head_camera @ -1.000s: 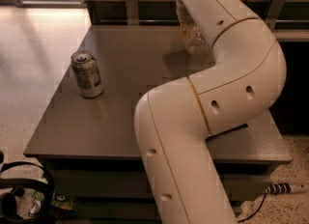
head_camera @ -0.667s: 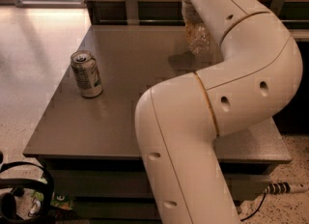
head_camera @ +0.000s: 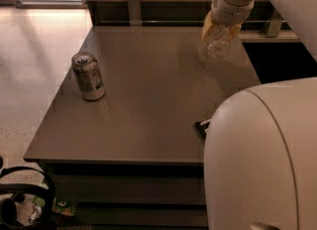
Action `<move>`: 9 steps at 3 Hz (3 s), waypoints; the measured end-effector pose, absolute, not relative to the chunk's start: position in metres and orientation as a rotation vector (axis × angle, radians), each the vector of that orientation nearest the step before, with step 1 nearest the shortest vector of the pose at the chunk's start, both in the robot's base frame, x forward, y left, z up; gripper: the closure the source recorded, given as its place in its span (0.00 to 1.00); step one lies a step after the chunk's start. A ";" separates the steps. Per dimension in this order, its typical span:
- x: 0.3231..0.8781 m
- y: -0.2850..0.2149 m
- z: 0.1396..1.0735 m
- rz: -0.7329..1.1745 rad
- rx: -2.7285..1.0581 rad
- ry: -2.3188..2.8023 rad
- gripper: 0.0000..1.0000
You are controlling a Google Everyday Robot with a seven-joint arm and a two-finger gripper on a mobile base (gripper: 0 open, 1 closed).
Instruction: Place water bottle upright
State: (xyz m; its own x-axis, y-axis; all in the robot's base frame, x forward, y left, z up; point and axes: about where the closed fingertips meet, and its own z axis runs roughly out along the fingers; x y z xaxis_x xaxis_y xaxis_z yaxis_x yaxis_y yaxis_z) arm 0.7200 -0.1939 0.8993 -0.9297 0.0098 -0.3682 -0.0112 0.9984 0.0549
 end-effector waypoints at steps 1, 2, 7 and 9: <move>0.720 -0.190 0.897 0.108 -0.063 2.744 1.00; 0.721 -0.190 0.896 0.095 -0.051 2.751 1.00; 0.752 -0.179 0.949 0.346 -0.792 2.185 1.00; 0.756 -0.174 0.952 0.400 -0.820 2.106 1.00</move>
Offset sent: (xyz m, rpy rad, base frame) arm 0.0044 0.0040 0.0083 0.0641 -0.1219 0.1911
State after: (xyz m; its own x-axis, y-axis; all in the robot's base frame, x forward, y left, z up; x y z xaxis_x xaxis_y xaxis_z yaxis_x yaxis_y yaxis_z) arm 0.7563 -0.1741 0.9521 -0.4508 -0.4144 -0.7906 -0.6753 0.7375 -0.0015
